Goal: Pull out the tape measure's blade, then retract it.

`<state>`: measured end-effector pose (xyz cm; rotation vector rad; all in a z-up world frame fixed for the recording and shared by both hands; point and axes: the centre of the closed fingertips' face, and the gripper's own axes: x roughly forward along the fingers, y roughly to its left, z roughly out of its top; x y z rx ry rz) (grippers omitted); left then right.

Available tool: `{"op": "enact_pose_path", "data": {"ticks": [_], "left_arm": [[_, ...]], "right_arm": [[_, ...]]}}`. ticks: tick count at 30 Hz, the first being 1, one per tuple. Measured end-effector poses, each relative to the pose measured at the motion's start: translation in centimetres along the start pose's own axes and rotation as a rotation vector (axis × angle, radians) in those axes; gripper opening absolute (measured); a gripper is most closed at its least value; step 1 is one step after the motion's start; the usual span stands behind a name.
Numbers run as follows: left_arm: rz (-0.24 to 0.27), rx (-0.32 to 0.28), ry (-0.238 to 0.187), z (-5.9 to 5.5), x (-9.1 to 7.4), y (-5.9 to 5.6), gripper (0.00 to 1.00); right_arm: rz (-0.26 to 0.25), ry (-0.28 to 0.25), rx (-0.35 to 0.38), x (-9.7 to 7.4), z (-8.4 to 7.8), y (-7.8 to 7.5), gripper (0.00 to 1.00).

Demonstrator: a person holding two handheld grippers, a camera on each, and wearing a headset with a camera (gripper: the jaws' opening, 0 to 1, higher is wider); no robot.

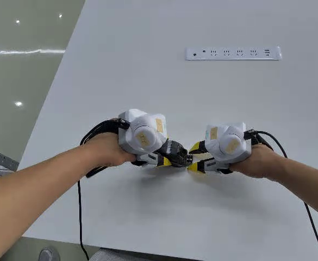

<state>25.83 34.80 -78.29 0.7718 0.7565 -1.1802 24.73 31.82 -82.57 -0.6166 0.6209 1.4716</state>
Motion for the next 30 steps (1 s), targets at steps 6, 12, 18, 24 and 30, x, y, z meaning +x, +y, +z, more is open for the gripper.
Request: {"op": "enact_pose_path", "data": {"ticks": [6,12,18,24,30], "left_arm": [[-0.01,0.017,0.009,0.06,0.05,-0.12,0.32],[-0.019,0.023,0.015,0.09,0.09,-0.14,0.31],[-0.029,0.037,0.019,0.07,0.15,-0.12,0.31],[-0.03,0.04,0.021,0.08,0.15,-0.14,0.29],[-0.031,0.039,0.024,0.11,0.16,-0.1,0.29]], "right_arm": [[-0.002,-0.004,-0.003,0.01,0.0,-0.13,0.16],[0.004,-0.008,0.0,0.02,0.1,0.07,0.14],[0.008,-0.007,-0.007,0.0,0.1,0.13,0.13],[-0.003,-0.002,-0.011,-0.09,0.01,0.09,0.12],[-0.009,-0.006,-0.008,-0.1,-0.13,0.04,0.11]]}}
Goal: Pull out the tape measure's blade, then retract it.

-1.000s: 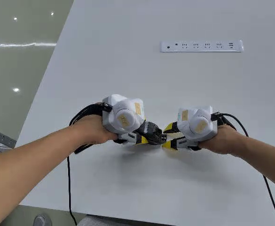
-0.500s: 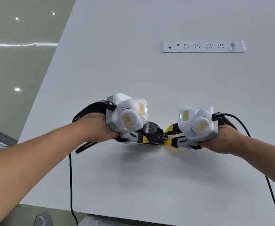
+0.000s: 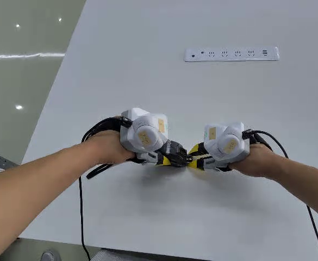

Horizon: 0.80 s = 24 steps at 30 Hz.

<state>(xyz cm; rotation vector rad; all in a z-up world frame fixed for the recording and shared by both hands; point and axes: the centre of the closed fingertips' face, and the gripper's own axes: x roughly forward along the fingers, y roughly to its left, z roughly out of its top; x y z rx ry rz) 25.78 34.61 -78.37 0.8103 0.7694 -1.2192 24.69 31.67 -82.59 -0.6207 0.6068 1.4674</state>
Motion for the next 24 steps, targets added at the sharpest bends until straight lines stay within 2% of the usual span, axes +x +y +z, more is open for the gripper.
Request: {"op": "enact_pose_path", "data": {"ticks": [24], "left_arm": [[-0.014,0.006,0.025,0.1,0.1,-0.1,0.28]], "right_arm": [[0.011,0.015,0.027,-1.9,-1.9,0.0,0.11]]}}
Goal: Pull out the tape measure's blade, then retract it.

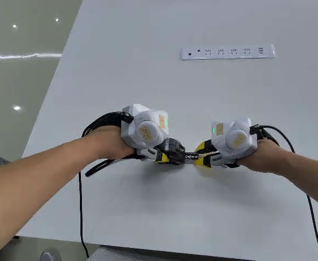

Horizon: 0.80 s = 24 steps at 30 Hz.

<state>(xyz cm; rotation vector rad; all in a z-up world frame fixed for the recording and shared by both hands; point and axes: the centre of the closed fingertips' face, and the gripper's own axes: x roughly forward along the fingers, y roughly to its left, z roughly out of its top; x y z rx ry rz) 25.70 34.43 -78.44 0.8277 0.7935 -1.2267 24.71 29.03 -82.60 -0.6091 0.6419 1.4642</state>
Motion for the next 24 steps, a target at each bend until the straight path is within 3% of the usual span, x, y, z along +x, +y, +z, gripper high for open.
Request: {"op": "enact_pose_path", "data": {"ticks": [24], "left_arm": [[-0.003,0.002,0.01,0.0,0.0,0.0,0.28]], "right_arm": [[0.002,0.028,0.011,-2.2,-2.3,-0.1,0.1]]}}
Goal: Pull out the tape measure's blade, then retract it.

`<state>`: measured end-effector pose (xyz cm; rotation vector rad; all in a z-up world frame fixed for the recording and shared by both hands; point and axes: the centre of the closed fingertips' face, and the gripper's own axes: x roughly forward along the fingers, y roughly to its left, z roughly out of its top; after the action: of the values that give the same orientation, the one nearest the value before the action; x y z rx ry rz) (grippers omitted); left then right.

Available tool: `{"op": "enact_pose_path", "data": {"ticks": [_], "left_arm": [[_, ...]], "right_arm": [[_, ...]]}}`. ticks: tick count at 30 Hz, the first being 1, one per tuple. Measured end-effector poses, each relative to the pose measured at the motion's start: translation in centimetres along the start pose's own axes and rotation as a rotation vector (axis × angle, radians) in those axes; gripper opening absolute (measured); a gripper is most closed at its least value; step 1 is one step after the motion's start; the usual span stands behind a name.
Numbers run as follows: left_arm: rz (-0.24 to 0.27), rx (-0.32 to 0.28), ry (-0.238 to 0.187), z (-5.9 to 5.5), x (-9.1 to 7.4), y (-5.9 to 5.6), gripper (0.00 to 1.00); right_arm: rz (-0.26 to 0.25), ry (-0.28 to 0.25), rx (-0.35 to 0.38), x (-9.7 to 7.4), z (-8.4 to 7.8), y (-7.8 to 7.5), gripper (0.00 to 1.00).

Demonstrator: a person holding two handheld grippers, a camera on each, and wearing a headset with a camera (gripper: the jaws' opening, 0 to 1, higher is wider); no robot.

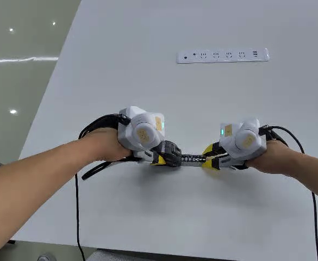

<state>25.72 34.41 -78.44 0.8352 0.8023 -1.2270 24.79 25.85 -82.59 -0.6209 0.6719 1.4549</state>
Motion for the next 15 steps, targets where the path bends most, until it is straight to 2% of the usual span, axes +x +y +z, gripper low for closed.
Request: {"op": "enact_pose_path", "data": {"ticks": [15], "left_arm": [[-0.003,-0.002,0.003,0.1,0.1,0.0,0.28]], "right_arm": [[-0.012,0.016,0.022,-1.6,-1.8,-0.4,0.1]]}}
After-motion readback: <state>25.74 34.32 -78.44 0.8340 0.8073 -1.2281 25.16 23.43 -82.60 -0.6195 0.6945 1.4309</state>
